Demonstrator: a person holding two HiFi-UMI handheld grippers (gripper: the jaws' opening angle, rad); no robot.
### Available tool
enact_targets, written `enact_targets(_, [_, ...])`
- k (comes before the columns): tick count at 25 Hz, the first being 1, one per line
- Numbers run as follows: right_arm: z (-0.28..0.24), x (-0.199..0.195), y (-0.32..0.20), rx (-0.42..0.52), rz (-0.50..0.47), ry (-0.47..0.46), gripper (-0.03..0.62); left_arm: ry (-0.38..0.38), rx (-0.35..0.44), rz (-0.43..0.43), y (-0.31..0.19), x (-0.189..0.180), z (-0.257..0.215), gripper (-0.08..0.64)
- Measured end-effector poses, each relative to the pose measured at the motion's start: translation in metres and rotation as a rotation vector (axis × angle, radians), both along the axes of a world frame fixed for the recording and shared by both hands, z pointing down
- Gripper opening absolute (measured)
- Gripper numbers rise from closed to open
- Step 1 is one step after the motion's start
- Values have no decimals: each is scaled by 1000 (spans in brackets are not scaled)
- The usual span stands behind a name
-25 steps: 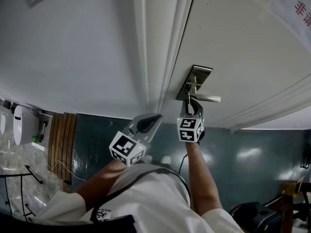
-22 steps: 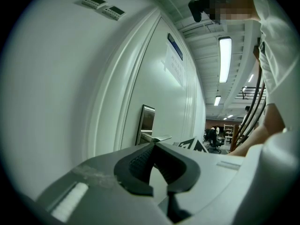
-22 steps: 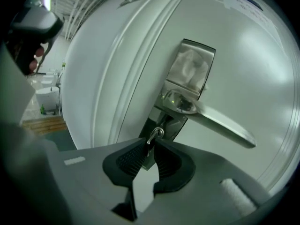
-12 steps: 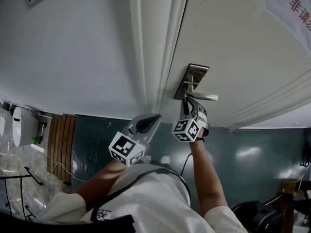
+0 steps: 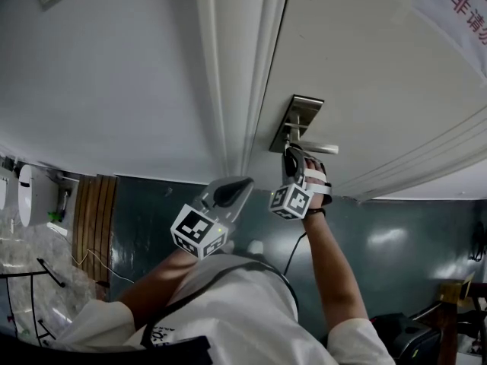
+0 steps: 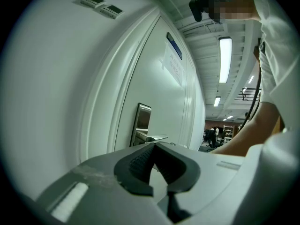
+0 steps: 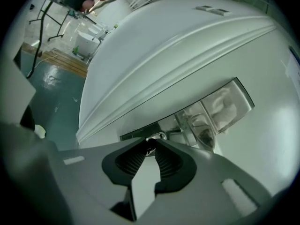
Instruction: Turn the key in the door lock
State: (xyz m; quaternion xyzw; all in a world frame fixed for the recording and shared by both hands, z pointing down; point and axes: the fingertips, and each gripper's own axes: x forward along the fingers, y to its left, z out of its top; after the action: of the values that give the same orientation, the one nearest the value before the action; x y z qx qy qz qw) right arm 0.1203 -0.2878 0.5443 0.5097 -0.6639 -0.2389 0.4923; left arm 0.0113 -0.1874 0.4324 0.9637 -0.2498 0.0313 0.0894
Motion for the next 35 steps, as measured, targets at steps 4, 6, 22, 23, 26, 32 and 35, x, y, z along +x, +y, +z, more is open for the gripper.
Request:
enact_targets(4, [1, -2, 0, -13, -70, 97, 72, 2, -2, 2, 2, 5, 0, 5])
enact_targets(6, [2, -2, 1, -17, -97, 141, 74, 2, 0, 4, 3, 8, 0, 5])
enact_targets(22, [9, 4, 21, -56, -40, -92, 137, 10, 7, -11, 12, 16, -5, 5])
enact_targets(23, [8, 5, 25, -52, -28, -147, 137, 10, 8, -10, 12, 17, -6, 5])
enact_targets(26, [-5, 10, 38, -21, 10, -349, 135, 14, 9, -7, 13, 20, -7, 5])
enact_targets(32, [-50, 11, 74, 57, 62, -788, 78, 20, 10, 7, 17, 27, -11, 5])
enact_targets(35, [-73, 13, 91, 90, 92, -998, 27, 21, 13, 15, 18, 29, -12, 5])
